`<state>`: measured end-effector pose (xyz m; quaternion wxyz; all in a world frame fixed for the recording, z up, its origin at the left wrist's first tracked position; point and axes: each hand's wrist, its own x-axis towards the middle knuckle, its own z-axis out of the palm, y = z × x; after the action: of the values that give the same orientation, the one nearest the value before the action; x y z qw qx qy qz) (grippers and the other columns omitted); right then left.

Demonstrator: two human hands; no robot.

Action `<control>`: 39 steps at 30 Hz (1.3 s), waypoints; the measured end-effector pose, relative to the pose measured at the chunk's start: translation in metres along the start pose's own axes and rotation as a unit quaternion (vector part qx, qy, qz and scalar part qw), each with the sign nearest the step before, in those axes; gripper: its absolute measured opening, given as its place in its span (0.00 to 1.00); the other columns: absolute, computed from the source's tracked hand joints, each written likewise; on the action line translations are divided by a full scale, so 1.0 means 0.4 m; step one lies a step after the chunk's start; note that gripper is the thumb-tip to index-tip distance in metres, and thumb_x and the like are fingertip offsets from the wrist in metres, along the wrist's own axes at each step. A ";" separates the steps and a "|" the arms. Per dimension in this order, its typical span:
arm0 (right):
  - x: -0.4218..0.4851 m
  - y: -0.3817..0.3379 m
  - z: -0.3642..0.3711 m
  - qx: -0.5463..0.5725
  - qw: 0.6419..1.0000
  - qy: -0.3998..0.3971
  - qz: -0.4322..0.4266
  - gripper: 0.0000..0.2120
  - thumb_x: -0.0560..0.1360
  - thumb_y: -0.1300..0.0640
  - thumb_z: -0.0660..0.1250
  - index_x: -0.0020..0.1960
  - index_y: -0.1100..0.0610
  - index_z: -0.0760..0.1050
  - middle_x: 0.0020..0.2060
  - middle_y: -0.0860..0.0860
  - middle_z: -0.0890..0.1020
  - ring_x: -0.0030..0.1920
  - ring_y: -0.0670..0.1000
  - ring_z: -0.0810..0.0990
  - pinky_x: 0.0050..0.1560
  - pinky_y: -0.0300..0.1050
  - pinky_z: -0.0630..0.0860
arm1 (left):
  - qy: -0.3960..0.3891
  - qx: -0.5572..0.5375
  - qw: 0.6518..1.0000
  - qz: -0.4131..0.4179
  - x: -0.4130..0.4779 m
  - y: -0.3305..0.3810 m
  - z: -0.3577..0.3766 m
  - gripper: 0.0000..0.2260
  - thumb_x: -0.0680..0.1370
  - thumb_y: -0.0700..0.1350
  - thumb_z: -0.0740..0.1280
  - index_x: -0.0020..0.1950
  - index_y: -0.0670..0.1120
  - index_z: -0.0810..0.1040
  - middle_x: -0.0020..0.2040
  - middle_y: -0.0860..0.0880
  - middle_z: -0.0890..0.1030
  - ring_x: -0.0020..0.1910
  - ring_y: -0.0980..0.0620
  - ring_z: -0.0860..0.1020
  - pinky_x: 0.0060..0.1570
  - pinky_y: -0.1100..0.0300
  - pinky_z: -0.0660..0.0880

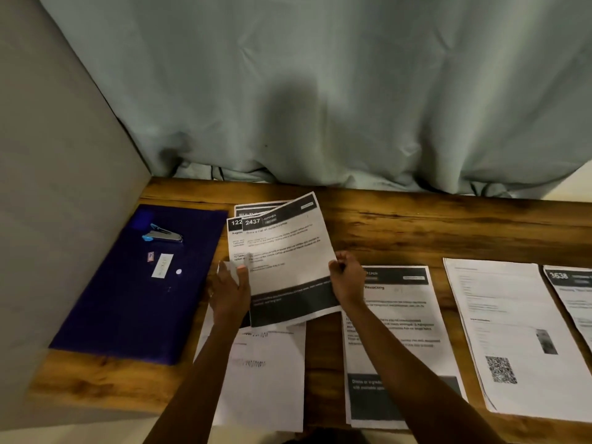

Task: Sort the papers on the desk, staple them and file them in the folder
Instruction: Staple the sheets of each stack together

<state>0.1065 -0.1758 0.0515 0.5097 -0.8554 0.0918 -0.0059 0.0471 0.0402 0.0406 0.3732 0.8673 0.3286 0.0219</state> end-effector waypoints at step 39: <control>0.041 -0.041 0.093 0.080 0.991 -0.012 0.106 0.15 0.77 0.65 0.62 0.63 0.59 0.71 0.60 0.58 0.77 0.60 0.58 0.77 0.56 0.52 0.78 | -0.039 -0.041 0.996 -0.062 0.045 0.113 0.003 0.13 0.78 0.40 0.64 0.61 0.37 0.72 0.61 0.39 0.75 0.57 0.40 0.76 0.59 0.46 0.74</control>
<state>0.1291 -0.1383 0.0467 0.5757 -0.7970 0.1756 0.0508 0.0868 0.0271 0.0658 0.4217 0.8295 0.3656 -0.0221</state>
